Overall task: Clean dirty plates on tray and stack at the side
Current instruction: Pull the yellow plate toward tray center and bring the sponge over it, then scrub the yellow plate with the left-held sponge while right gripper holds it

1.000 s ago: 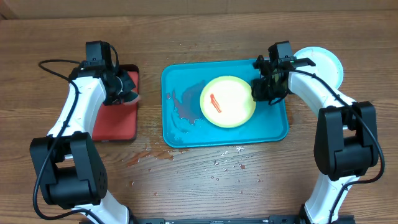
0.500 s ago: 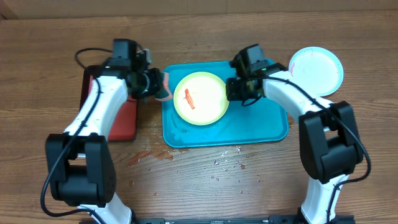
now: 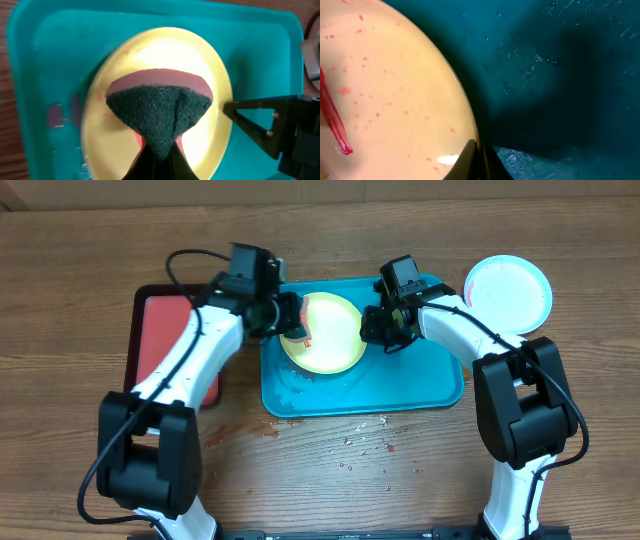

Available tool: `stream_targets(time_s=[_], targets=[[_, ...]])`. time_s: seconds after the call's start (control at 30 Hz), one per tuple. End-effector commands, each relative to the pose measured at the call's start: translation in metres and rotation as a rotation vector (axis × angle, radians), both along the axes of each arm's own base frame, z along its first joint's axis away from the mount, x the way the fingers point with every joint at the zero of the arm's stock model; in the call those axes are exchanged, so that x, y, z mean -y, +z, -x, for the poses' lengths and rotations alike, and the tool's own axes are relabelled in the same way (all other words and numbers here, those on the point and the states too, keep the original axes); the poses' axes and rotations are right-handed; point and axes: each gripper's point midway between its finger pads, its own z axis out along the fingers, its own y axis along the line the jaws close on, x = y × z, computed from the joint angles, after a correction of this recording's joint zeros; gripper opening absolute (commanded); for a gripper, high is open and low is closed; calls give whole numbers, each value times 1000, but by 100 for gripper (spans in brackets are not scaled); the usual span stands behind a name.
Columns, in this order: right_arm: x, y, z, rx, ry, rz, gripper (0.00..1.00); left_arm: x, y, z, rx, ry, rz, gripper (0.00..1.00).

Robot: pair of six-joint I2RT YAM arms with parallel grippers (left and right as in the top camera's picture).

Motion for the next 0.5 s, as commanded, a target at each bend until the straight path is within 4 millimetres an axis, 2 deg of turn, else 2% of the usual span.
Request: stream_targets(time_s=[0.0, 0.17, 0.33, 0.37, 0.4, 0.43, 0.47], targets=[[10, -11, -2, -11, -38, 52, 4, 2, -7, -2, 6, 85, -73, 4], [14, -3, -7, 18, -42, 76, 4, 4, -8, -4, 37, 115, -132, 4], [20, 8, -11, 51, -55, 101, 20, 5, -7, -5, 43, 115, -129, 5], [19, 9, -11, 51, -55, 100, 35, 5, -7, -5, 44, 115, -129, 5], [19, 9, -11, 51, -55, 99, 55, 5, -7, -6, 44, 114, -129, 5], [19, 9, -11, 50, -54, 99, 65, 5, -7, -6, 45, 115, -128, 5], [19, 8, -11, 48, -53, 100, 66, 5, -6, -6, 46, 115, -128, 5]])
